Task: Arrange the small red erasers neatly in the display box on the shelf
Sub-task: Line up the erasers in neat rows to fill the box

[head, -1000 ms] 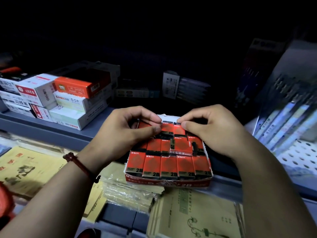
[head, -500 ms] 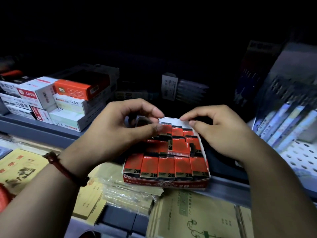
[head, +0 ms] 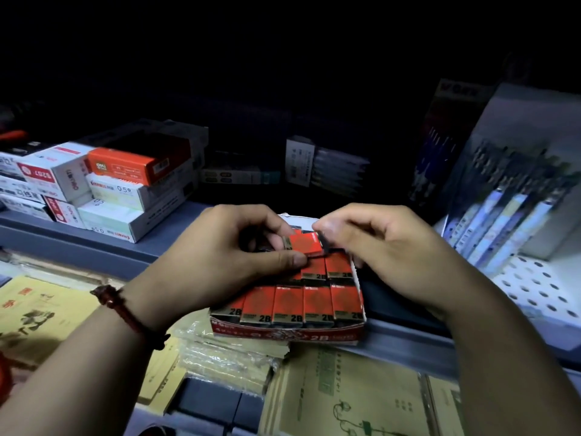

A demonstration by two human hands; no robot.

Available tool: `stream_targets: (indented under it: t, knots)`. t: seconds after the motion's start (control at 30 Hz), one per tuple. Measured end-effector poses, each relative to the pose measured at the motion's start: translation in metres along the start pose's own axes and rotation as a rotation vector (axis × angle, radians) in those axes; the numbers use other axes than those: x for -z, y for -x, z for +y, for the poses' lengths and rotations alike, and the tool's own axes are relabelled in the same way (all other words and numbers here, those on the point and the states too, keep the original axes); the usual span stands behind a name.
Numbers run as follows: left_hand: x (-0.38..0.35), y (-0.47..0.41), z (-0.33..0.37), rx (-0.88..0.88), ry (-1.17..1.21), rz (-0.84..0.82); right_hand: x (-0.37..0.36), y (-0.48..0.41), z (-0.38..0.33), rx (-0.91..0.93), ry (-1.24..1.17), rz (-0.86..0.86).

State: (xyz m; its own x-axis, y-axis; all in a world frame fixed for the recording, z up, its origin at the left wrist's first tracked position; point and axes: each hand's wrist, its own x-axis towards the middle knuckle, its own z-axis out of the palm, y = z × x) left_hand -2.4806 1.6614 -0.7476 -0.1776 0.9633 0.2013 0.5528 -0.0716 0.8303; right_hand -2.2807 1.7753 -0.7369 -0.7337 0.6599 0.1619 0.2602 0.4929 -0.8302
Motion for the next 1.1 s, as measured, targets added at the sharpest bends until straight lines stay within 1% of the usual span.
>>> stream_targets:
  t: [0.07, 0.2, 0.23, 0.27, 0.33, 0.37, 0.47, 0.57, 0.67, 0.8, 0.93, 1.1]
  knots:
    - [0.000, -0.003, 0.001, 0.031, 0.005, -0.023, -0.003, -0.002, 0.000, 0.017, -0.005, -0.016]
    - [0.001, -0.008, -0.001, 0.033, -0.093, 0.002, -0.011, -0.009, -0.001, 0.021, -0.085, 0.094]
    - [0.001, -0.008, -0.004, 0.011, -0.153, 0.017, -0.012, -0.010, -0.002, 0.019, -0.104, 0.131]
    - [0.001, -0.009, -0.008, -0.025, -0.272, 0.022, -0.013, -0.012, -0.001, 0.013, -0.111, 0.173]
    - [0.000, -0.008, -0.010, -0.074, -0.514, -0.018, -0.011, -0.013, 0.000, -0.015, -0.088, 0.262]
    - [0.000, -0.009, -0.011, -0.081, -0.563, -0.052, -0.009, -0.014, -0.001, -0.026, -0.049, 0.303]
    - [0.001, -0.010, -0.012, -0.054, -0.517, -0.109, -0.004, -0.014, -0.001, -0.049, 0.109, 0.360]
    - [0.001, -0.012, -0.015, -0.067, -0.478, -0.073, -0.002, -0.013, 0.001, -0.071, 0.205, 0.328]
    - [0.000, -0.012, -0.015, -0.064, -0.464, -0.054, -0.002, -0.014, 0.003, -0.097, 0.195, 0.300]
    - [-0.001, -0.012, -0.016, -0.058, -0.466, -0.050, -0.004, -0.018, 0.008, -0.049, 0.310, 0.299]
    - [-0.002, -0.012, -0.015, -0.039, -0.439, -0.054, -0.008, -0.019, 0.010, -0.060, 0.339, 0.233]
    - [-0.002, -0.010, -0.016, -0.035, -0.356, -0.044, -0.004, -0.017, 0.009, -0.080, 0.367, 0.290]
